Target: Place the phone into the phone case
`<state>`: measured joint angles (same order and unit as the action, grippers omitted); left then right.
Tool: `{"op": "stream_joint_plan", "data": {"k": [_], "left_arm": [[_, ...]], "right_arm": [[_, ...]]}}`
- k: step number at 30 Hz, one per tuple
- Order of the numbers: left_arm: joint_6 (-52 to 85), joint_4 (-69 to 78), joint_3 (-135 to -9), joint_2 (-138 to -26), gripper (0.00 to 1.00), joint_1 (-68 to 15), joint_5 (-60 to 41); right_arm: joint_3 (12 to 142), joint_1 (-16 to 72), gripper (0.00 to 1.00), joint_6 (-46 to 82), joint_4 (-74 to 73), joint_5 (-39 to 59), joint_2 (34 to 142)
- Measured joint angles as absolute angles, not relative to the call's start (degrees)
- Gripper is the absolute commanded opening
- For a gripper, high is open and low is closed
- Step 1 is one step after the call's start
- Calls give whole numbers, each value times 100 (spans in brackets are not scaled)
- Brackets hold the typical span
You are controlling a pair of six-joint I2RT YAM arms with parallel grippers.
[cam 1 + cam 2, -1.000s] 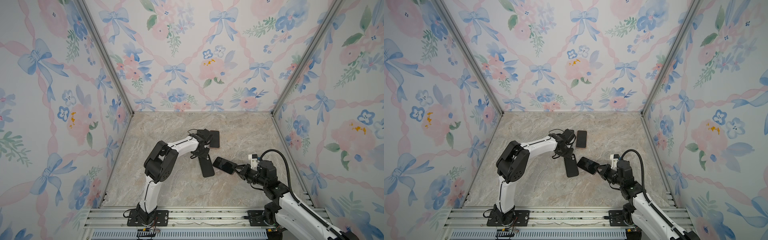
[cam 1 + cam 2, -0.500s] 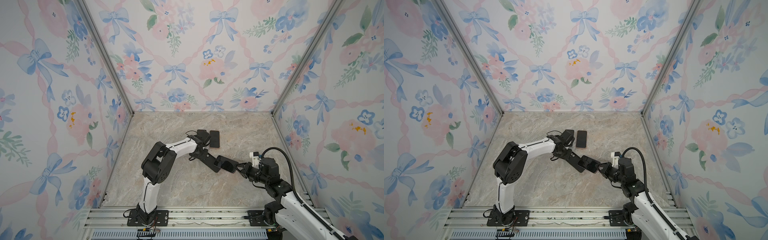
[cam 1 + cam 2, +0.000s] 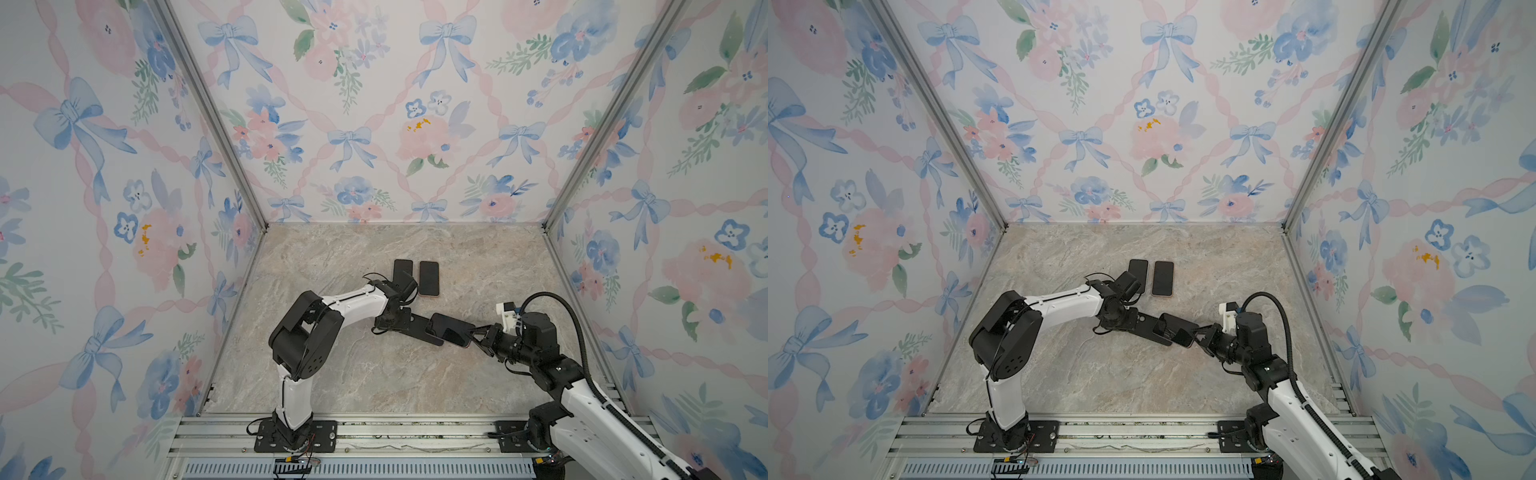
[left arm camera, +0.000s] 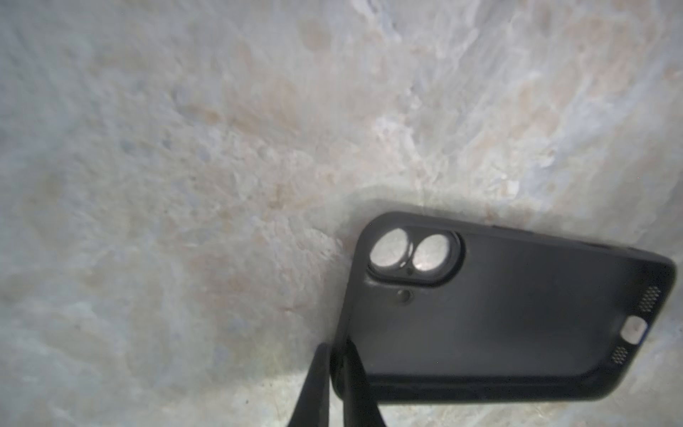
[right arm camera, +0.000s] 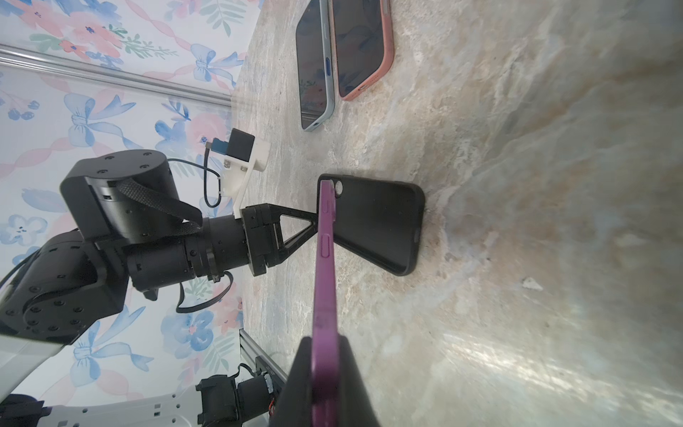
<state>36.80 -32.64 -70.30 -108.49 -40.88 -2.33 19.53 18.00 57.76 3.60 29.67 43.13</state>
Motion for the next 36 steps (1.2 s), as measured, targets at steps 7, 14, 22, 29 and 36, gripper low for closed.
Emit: {"op": "stream_joint_plan", "data": {"k": [7,14,22,29,36], "left_arm": [[4073,-3046,-6650,-10593,18,-4158,-593],[4160,-2867,-6571,-10300,34,-4080,-928],[4156,-2047,-6012,-9710,43,-3468,-1697],[4226,-1450,-5483,-9710,49,-3170,-2285],[4237,-1044,-5365,-9721,49,-3168,-2604]], "right_arm": [[1979,1800,0,5730,246,3133,4536],[2112,1806,0,5634,64,3280,5081],[2143,2102,0,5865,-639,3350,5662],[2206,2224,0,5948,-928,3393,6160],[2563,2213,0,5745,-928,3586,6908]]}}
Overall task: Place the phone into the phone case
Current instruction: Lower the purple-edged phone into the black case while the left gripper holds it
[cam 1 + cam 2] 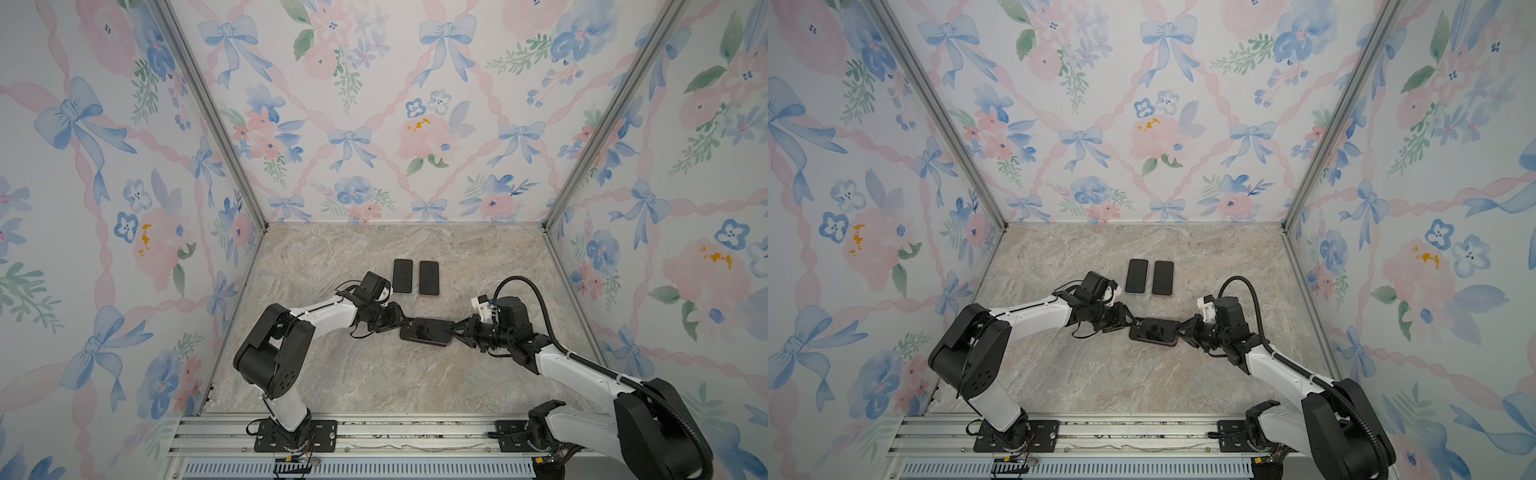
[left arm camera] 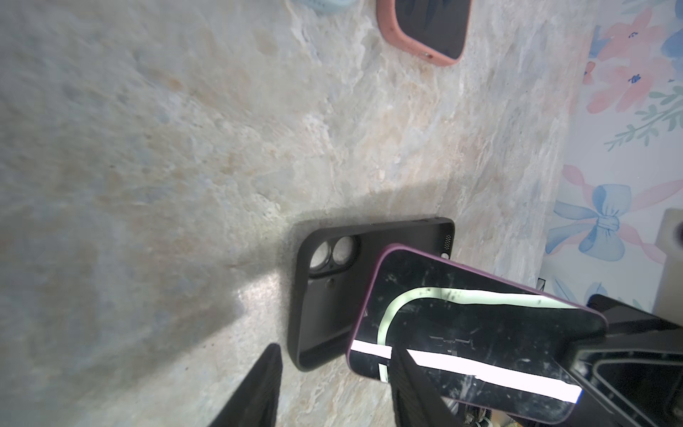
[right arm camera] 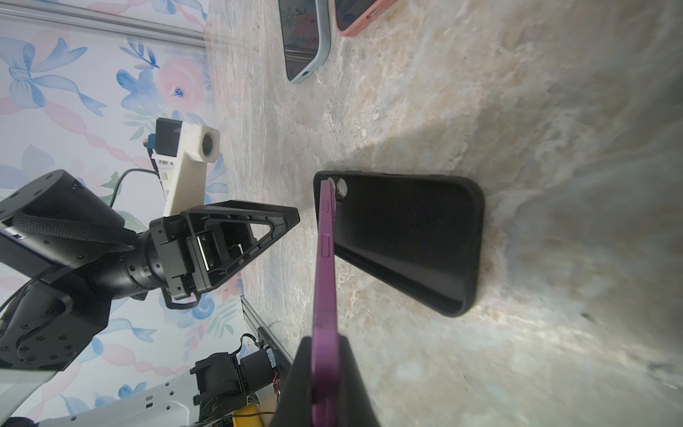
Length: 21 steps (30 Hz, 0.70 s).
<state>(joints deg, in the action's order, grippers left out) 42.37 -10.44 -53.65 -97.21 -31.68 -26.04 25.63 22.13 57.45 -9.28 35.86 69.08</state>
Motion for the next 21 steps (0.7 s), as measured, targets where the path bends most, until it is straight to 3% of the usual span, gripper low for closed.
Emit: {"op": "stream_joint_plan", "data": {"k": [21], "left_arm": [[4313,-342,-5046,-10073,48,-3107,-2995]], "right_arm": [[3354,2104,0,5004,-661,4163,8217]]}}
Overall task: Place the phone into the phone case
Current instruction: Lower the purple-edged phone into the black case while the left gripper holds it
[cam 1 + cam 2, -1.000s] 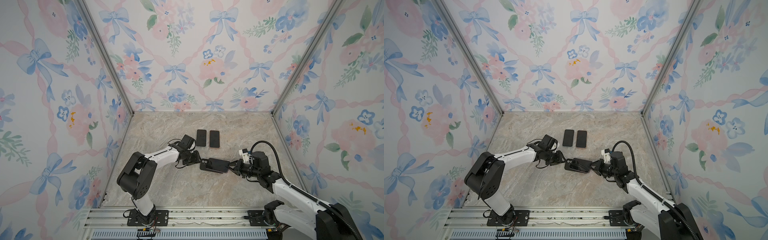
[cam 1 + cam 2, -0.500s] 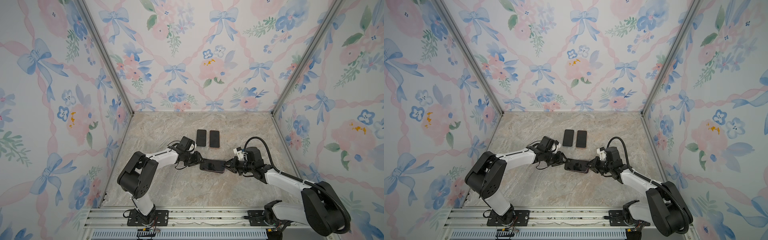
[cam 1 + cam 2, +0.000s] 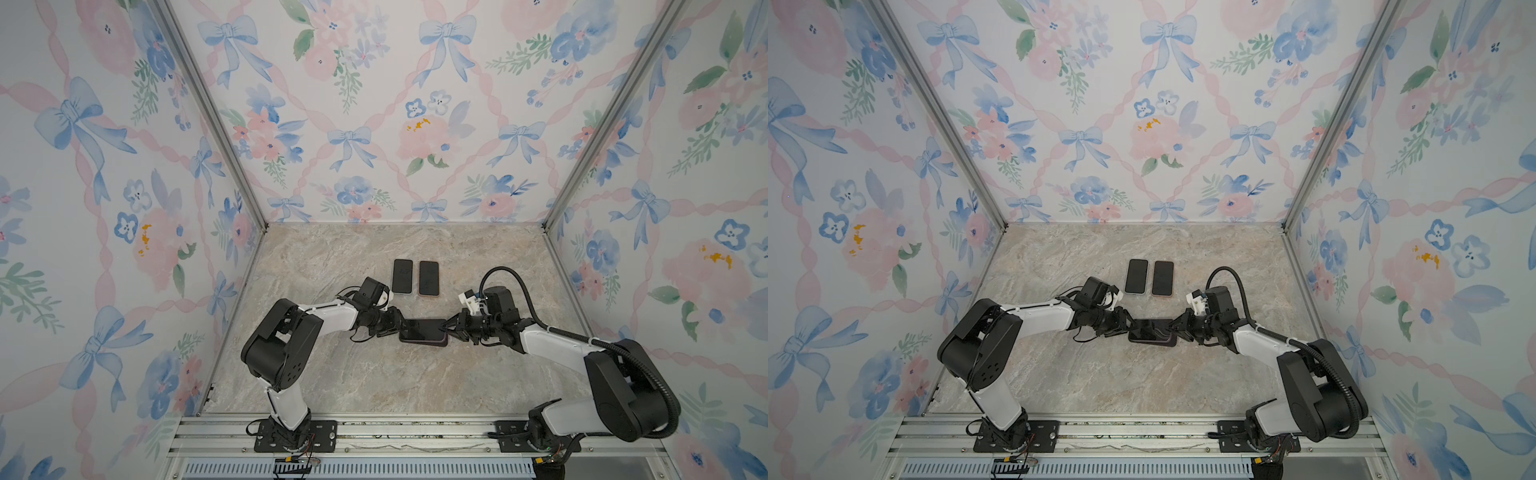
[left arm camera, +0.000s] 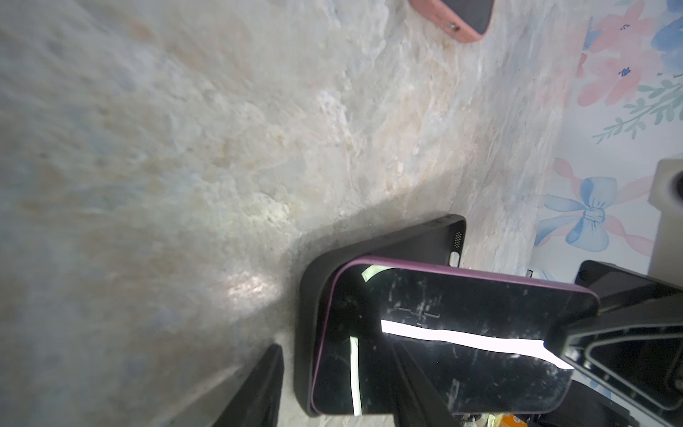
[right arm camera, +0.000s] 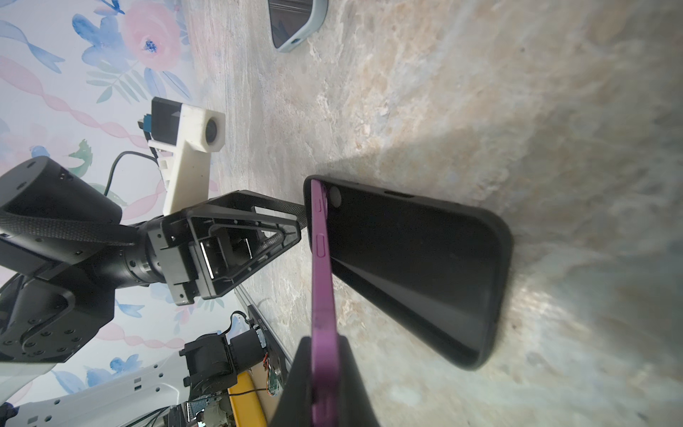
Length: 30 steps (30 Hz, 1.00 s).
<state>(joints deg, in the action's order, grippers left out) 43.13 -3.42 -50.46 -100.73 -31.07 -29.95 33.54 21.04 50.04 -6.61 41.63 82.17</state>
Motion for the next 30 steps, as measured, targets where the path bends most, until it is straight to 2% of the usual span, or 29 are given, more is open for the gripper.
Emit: {"op": "stream_joint_plan", "data": {"k": [15,30], "left_arm": [[4532,38,-4862,-10062,47,-3107,-3085],[4722,-10,-4794,-9891,47,-3225,-2609]], "right_arm": [[3699,2021,0,4683,-556,4523,8864],[4080,1992,0,4405,-344,4611,9445]]}}
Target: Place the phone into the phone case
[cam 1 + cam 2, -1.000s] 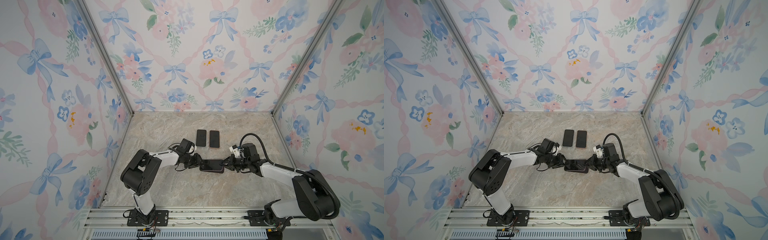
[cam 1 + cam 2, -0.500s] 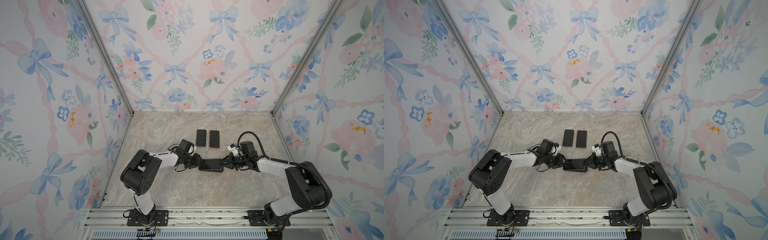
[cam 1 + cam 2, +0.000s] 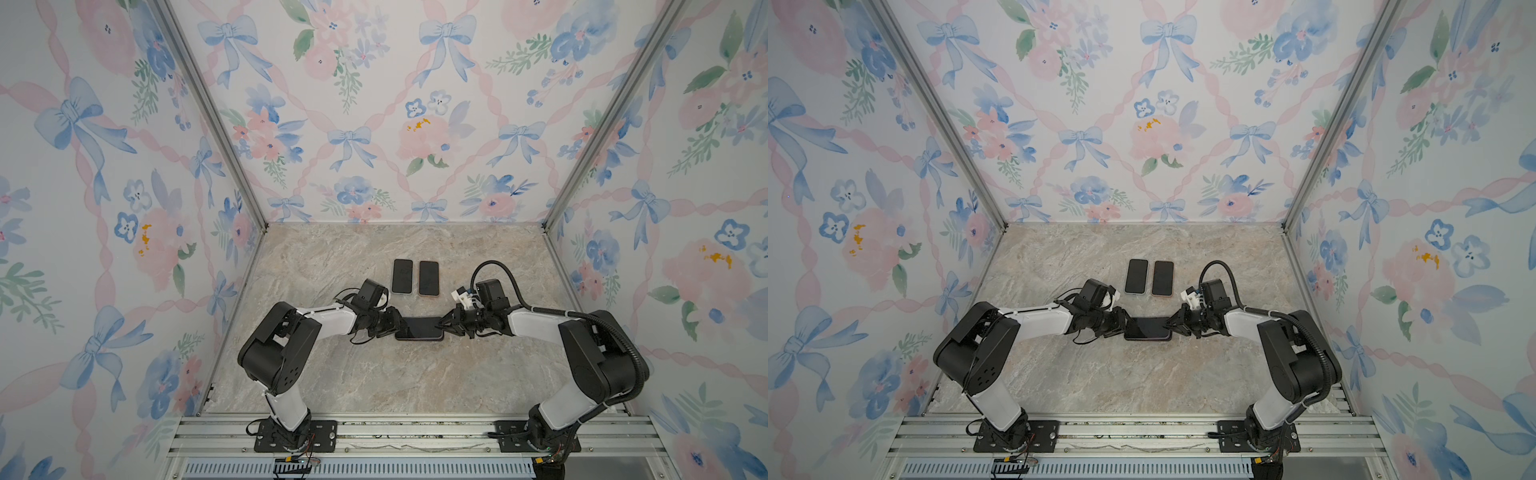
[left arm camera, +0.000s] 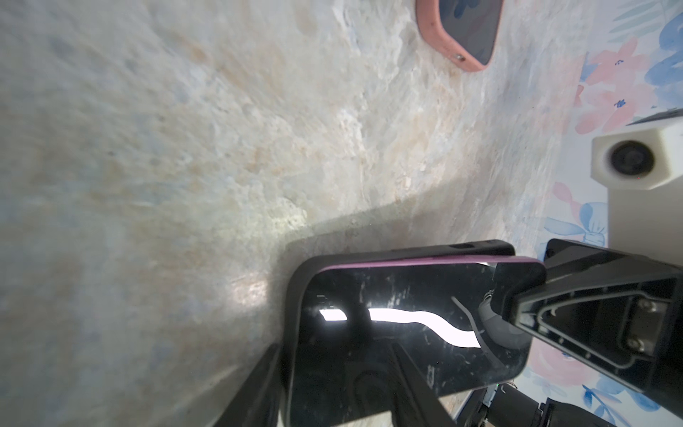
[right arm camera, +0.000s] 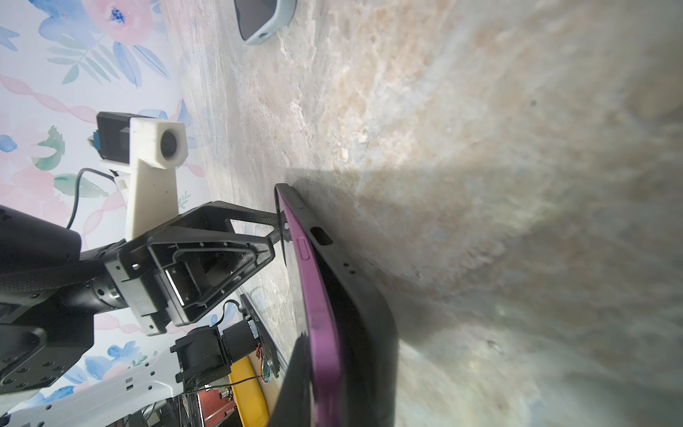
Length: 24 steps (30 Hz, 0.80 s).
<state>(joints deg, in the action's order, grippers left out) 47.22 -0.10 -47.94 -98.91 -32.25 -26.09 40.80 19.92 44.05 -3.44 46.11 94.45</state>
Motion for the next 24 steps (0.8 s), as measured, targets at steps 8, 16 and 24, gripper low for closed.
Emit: {"op": "stream_joint_plan", "data": {"k": [8,16,24], "left_arm": [[4812,91,-4663,-9771,47,-3297,-2368],[4805,290,-4390,-9603,47,-3234,-2491],[4807,338,-4246,-9568,47,-3225,-2880]], "right_arm": [[4298,2014,9,4276,-176,4593,9585],[4324,2241,22,4185,283,4058,9526],[4436,2408,42,3990,902,3516,9526]]}}
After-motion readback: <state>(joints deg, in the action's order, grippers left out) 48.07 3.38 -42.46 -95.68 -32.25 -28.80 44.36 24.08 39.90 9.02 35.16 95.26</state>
